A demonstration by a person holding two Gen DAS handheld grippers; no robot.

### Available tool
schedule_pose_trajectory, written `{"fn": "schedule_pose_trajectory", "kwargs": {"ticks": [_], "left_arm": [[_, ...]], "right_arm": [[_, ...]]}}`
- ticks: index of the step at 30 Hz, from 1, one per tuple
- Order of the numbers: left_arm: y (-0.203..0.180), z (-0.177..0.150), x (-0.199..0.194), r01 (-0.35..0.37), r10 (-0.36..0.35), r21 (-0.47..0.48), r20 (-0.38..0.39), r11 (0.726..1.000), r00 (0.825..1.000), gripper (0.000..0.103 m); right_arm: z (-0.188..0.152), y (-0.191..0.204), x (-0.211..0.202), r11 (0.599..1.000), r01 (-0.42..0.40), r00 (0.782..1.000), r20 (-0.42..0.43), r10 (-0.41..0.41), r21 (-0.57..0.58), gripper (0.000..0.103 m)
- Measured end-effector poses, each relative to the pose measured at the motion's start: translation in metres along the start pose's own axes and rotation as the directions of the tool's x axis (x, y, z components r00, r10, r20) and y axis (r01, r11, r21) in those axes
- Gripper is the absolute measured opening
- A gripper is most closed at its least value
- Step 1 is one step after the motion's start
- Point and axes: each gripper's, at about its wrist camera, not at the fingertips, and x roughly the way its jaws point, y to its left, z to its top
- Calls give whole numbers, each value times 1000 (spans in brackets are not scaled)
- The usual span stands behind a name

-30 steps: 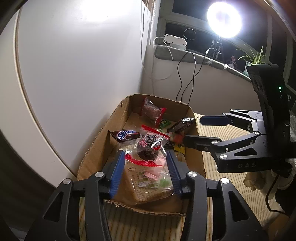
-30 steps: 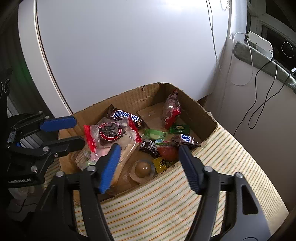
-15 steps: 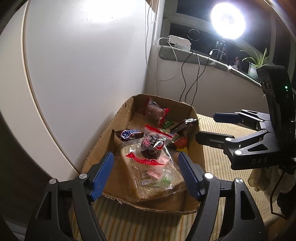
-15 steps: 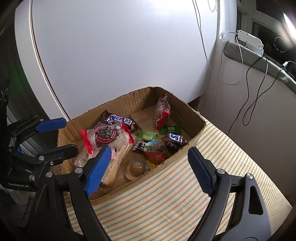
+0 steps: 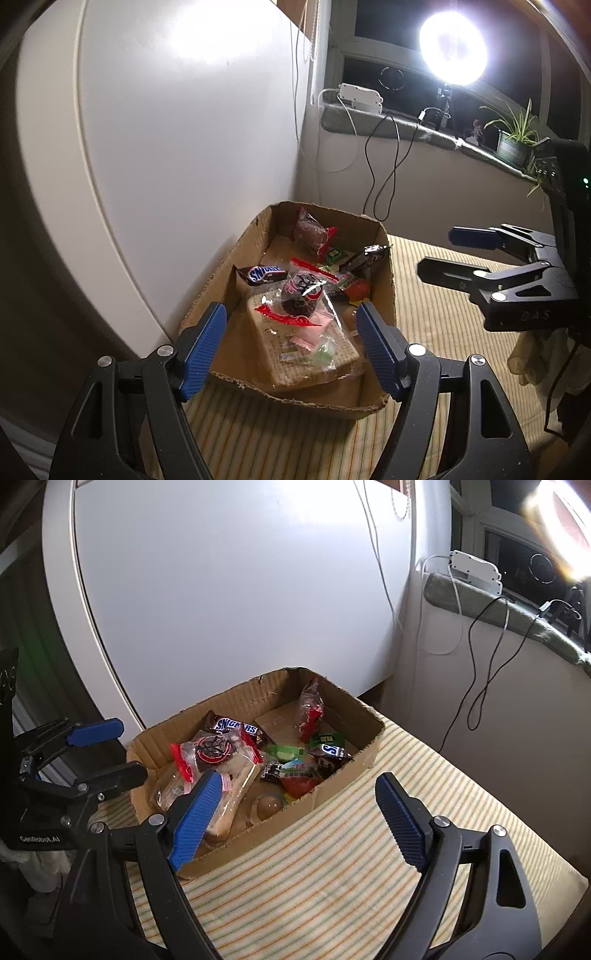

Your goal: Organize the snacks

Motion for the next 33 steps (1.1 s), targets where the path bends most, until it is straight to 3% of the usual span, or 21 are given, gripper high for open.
{"fn": "schedule_pose_trajectory", "kwargs": {"ticks": [3, 18, 33], "left_arm": [[-2, -2, -9, 0, 0, -6, 14, 1000, 1000, 80], [-16, -21, -38, -27, 27, -10, 29, 1000, 999, 80], [-24, -30, -46, -42, 42, 0, 29, 999, 999, 80]], "right_arm": [[-4, 1, -11, 1000, 14, 1000, 18, -14, -3, 91], [-36, -6, -52, 994, 107, 994, 35, -107, 13, 91], [-57, -19, -69, 990, 129, 991, 25, -131, 61, 92]]}}
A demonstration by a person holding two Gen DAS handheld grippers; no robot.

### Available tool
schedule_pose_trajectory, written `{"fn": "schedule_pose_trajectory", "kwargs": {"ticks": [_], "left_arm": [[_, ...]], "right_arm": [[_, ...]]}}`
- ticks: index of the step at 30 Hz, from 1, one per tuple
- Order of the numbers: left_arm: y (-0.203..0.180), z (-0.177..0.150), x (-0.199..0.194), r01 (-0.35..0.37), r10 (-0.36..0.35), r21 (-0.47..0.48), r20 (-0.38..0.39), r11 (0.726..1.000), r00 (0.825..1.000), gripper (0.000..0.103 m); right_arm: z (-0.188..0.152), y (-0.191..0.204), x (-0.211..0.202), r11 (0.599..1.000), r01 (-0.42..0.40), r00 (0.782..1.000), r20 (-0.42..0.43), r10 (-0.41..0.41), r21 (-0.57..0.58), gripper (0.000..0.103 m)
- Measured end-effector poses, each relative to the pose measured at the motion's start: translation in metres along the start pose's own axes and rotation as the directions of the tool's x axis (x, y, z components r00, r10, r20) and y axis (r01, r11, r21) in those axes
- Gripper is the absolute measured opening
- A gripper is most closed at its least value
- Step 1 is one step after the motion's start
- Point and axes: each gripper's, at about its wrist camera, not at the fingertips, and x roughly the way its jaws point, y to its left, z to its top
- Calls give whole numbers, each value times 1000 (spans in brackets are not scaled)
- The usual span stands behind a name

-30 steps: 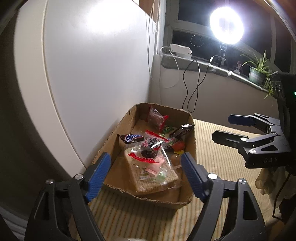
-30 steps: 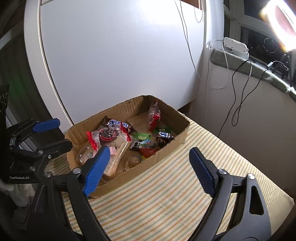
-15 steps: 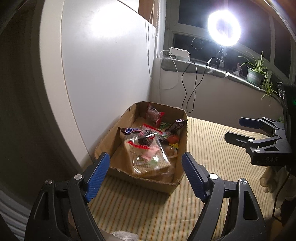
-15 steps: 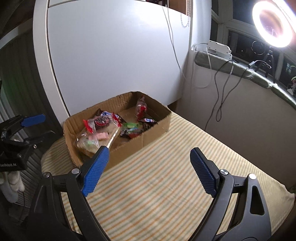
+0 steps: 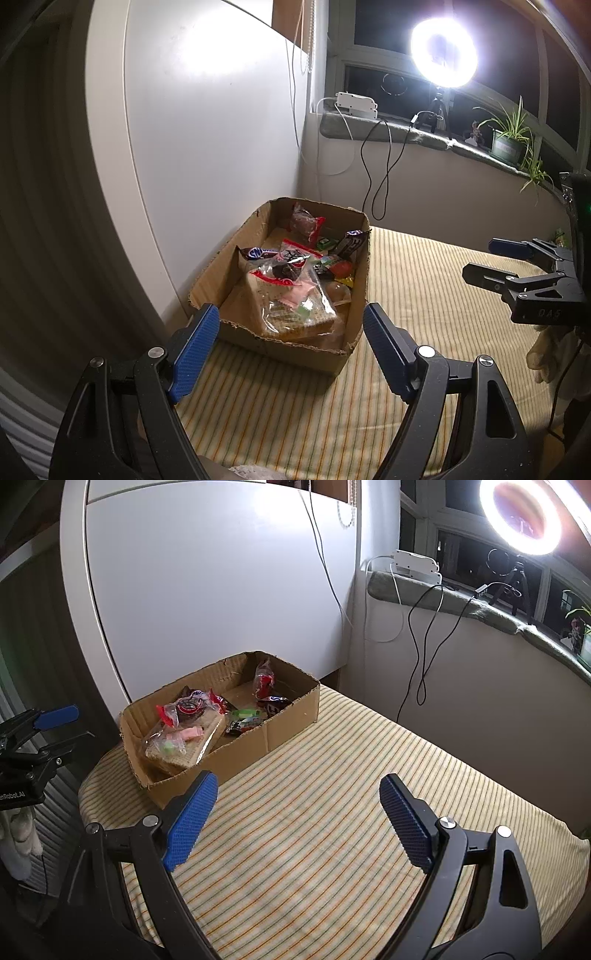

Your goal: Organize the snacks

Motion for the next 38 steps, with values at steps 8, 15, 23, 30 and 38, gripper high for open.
{"fn": "schedule_pose_trajectory", "kwargs": {"ticks": [8, 15, 23, 30, 38], "left_arm": [[-1, 0, -1, -2, 2, 1, 2, 1000, 1000, 80], [-1, -2, -1, 0, 0, -1, -2, 1000, 1000, 80], [-1, -3, -1, 0, 0, -7, -4, 1000, 1000, 80], [-1, -3, -1, 0, 0, -7, -1, 1000, 1000, 80], [-3, -5, -4, 4, -4, 0, 8, 1000, 1000, 80]], "right_arm": [[-1, 0, 0, 1000, -2, 1000, -1, 2, -1, 92], [-2, 0, 1, 1000, 1, 1000, -8, -1, 2, 92], [-5, 0, 3, 1000, -1, 1000, -18, 1, 1, 92], [-6, 0, 4, 1000, -1, 1000, -19, 1, 2, 92], [-7, -3, 3, 1000, 0, 1000, -24, 0, 9, 92]]}}
